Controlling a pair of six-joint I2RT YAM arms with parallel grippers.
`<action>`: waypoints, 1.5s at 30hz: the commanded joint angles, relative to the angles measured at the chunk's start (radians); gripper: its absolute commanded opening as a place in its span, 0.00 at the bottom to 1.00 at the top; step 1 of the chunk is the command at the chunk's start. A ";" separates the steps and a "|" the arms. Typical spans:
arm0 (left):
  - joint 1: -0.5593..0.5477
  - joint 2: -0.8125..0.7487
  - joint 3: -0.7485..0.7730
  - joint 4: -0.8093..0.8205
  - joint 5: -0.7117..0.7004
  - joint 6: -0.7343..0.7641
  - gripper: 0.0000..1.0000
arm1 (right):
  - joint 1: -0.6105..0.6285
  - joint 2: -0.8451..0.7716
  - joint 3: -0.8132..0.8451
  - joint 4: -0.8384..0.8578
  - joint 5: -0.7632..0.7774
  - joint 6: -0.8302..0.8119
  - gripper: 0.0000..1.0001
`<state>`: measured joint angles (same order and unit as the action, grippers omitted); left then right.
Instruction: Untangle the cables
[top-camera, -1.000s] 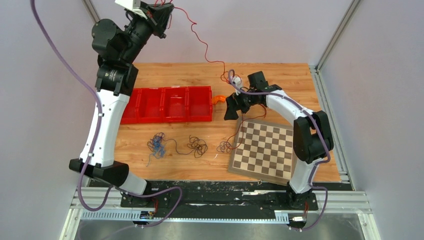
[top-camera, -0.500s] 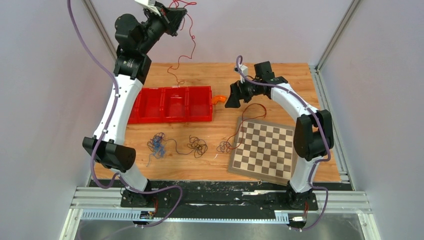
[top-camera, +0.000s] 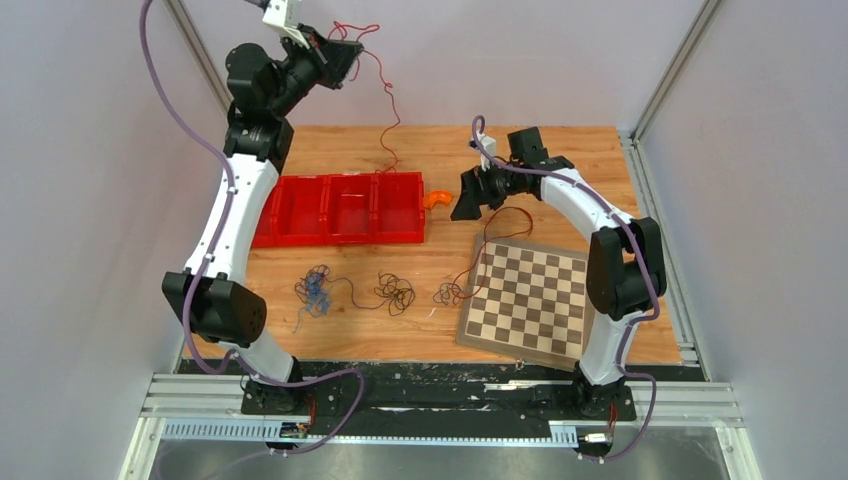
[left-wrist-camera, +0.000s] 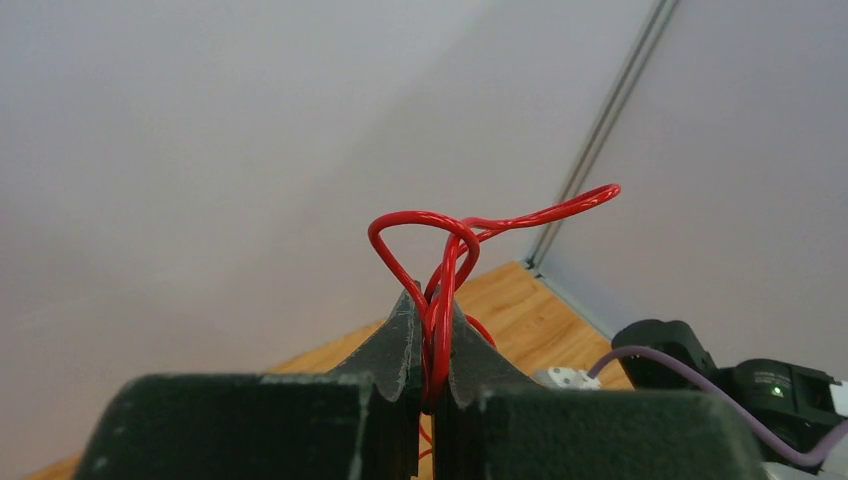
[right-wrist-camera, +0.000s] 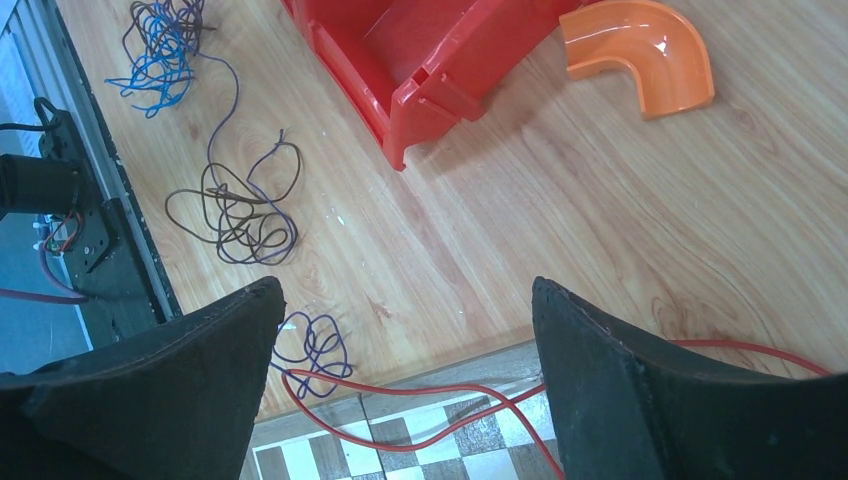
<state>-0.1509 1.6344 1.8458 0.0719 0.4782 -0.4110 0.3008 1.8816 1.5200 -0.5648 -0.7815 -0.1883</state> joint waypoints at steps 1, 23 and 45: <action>-0.007 0.021 -0.090 0.070 0.088 -0.067 0.00 | 0.003 -0.003 -0.005 0.018 0.003 -0.004 0.93; -0.158 0.121 -0.512 -0.085 -0.277 0.336 0.00 | -0.037 -0.039 -0.071 0.002 0.023 -0.044 0.93; -0.248 0.394 -0.127 -0.651 -0.350 0.433 0.38 | -0.069 -0.049 -0.071 -0.069 0.084 -0.109 0.93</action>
<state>-0.3946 2.0548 1.6005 -0.4911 0.1078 0.0170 0.2367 1.8812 1.4330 -0.6155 -0.7280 -0.2543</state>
